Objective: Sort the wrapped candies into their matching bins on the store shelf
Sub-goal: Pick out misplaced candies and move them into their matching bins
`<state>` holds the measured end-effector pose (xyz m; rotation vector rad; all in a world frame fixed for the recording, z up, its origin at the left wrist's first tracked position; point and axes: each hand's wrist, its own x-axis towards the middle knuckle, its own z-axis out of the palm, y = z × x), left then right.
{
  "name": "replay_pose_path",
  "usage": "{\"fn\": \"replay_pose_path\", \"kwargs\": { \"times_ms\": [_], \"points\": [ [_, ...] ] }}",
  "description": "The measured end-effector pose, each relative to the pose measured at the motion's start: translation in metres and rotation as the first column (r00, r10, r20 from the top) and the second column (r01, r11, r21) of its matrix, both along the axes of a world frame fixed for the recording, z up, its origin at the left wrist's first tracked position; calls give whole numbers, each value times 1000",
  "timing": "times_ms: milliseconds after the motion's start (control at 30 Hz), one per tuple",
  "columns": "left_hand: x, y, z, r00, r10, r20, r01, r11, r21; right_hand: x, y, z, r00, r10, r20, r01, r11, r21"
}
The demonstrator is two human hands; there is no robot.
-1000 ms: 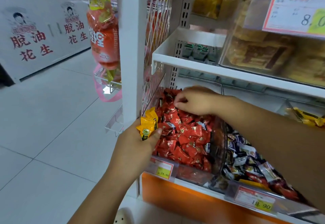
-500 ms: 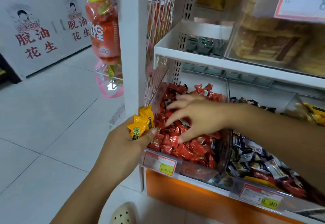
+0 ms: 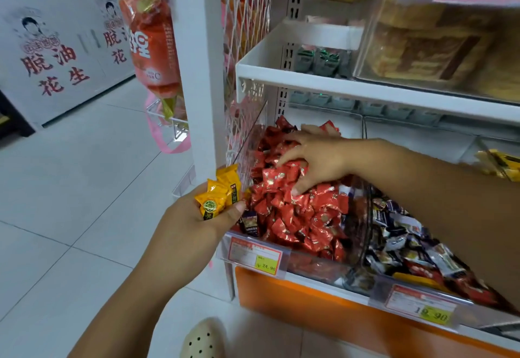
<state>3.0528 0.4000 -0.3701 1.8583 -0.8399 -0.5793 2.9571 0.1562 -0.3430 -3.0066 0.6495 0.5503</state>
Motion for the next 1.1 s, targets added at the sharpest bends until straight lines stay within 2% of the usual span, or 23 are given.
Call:
{"fn": "replay_pose_path", "kwargs": {
  "times_ms": [67,133,167,233,300,400,533,600,667,700,800,867,967,1100],
  "points": [
    [0,0,1,1000,2,-5,-2,1000,-2,-2,14,7,987,115,115,-112,993,-28],
    [0,0,1,1000,6,-9,-6,1000,-5,4,40,2,908,332,256,-341,940,-11],
    [0,0,1,1000,1,-7,-1,1000,-7,9,55,-7,874,409,262,-428,904,17],
    [0,0,1,1000,-12,-5,12,1000,-22,17,73,-27,860,481,170,-494,868,44],
    [-1,1,1,1000,-12,-12,11,1000,-28,17,65,-37,878,469,90,-473,881,20],
    [1,2,0,1000,-17,-11,16,1000,-18,6,34,-31,941,337,3,-337,941,23],
    [2,1,0,1000,-30,-5,30,999,-20,-3,20,-17,976,157,-148,-139,982,124],
    [2,0,1,999,-37,6,37,999,-25,2,24,-15,996,90,-20,-86,982,168],
    [1,0,1,999,-36,7,36,999,-24,17,29,-22,972,51,231,-78,991,109],
    [1,0,0,999,-32,7,32,999,-20,25,35,-27,957,37,287,-56,997,58],
    [2,1,-1,1000,-25,11,26,1000,-17,50,51,-51,978,20,209,-2,996,-85],
    [2,0,-1,999,-33,15,33,999,-23,57,55,-64,976,-19,217,45,992,-115],
    [2,0,-2,999,-29,24,29,999,-21,51,49,-67,945,-100,311,113,993,-25],
    [1,-1,-2,1000,-12,11,13,1000,-27,37,54,-59,945,-80,318,63,996,65]
  ]
}}
